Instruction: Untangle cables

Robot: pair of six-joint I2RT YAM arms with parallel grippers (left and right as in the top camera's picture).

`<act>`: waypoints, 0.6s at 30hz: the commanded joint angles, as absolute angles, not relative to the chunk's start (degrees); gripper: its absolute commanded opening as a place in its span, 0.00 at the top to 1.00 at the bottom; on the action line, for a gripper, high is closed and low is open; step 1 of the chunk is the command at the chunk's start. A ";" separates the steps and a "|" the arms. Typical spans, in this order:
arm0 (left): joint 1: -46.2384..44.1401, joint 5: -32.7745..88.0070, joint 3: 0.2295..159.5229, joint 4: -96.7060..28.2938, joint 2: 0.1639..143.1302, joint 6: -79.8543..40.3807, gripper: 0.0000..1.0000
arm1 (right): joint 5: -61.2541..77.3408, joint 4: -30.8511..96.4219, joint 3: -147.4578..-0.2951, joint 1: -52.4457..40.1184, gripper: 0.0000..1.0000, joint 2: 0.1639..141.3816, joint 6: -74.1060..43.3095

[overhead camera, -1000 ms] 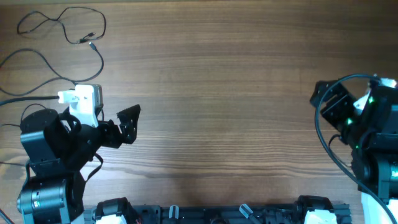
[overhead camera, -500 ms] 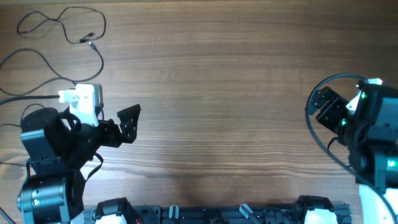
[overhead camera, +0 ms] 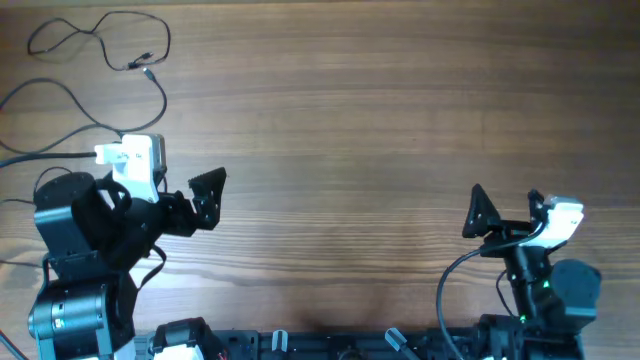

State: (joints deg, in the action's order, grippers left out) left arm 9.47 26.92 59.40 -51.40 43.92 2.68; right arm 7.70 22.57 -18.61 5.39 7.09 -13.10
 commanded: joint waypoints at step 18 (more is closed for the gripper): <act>9.63 27.40 59.18 -51.31 43.99 2.59 0.00 | 5.82 -0.16 -0.30 2.15 0.00 0.16 -10.37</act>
State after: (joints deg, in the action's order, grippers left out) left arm 9.47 26.92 59.40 -51.40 43.92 2.68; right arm 7.01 -0.08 -0.51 2.48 0.99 -11.60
